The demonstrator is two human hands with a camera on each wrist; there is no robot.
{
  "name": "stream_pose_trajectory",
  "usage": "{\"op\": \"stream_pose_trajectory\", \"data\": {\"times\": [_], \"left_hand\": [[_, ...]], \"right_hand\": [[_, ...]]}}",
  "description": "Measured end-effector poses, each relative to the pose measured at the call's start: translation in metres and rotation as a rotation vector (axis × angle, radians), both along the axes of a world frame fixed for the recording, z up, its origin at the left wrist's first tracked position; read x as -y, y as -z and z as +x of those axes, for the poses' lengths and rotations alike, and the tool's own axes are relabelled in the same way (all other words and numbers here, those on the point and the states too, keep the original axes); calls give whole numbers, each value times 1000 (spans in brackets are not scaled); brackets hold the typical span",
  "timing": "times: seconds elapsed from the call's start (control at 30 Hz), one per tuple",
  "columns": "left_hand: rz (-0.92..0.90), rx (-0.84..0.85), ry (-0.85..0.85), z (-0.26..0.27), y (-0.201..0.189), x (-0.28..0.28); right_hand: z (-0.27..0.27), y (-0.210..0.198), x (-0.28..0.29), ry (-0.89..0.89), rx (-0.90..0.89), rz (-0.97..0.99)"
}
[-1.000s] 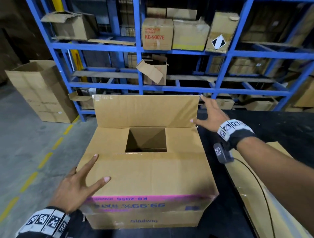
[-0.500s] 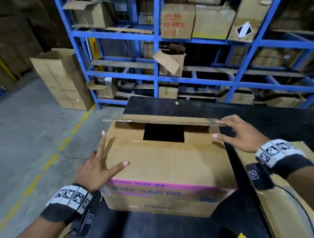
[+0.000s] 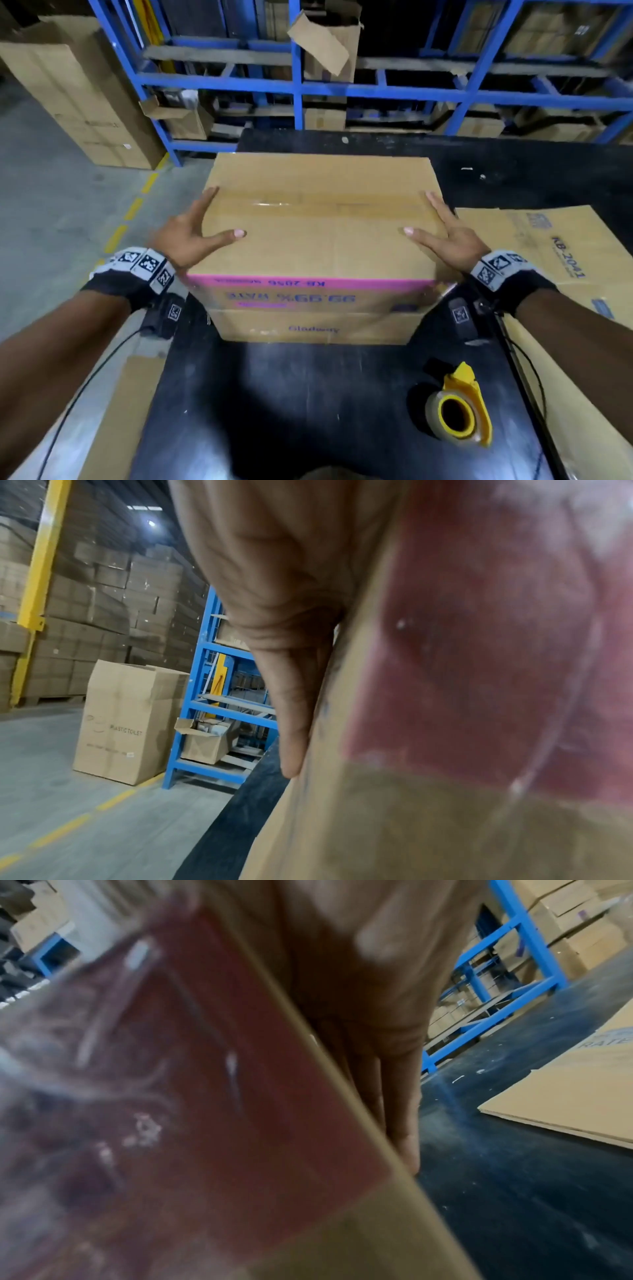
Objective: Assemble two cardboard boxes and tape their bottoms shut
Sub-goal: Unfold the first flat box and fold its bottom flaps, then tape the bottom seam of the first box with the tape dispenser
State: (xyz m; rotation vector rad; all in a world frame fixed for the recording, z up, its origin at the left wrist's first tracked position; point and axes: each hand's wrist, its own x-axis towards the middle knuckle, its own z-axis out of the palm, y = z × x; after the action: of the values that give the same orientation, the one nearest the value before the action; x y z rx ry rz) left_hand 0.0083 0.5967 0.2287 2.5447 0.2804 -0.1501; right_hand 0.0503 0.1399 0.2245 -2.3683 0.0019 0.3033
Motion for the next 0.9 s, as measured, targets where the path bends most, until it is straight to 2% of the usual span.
{"op": "stream_pose_trajectory", "data": {"times": [0.23, 0.4, 0.57, 0.77, 0.9], "left_hand": [[25, 18, 15, -54, 3, -17], [35, 72, 4, -54, 26, -22], [27, 134, 5, -59, 26, -11], [141, 8, 41, -47, 32, -3], [114, -37, 47, -45, 60, 8]], "right_hand": [[-42, -2, -3, -41, 3, -22], [-47, 5, -13, 5, 23, -32], [-56, 15, -17, 32, 93, 4], [-53, 52, -20, 51, -33, 42], [-53, 68, -5, 51, -80, 15]]}}
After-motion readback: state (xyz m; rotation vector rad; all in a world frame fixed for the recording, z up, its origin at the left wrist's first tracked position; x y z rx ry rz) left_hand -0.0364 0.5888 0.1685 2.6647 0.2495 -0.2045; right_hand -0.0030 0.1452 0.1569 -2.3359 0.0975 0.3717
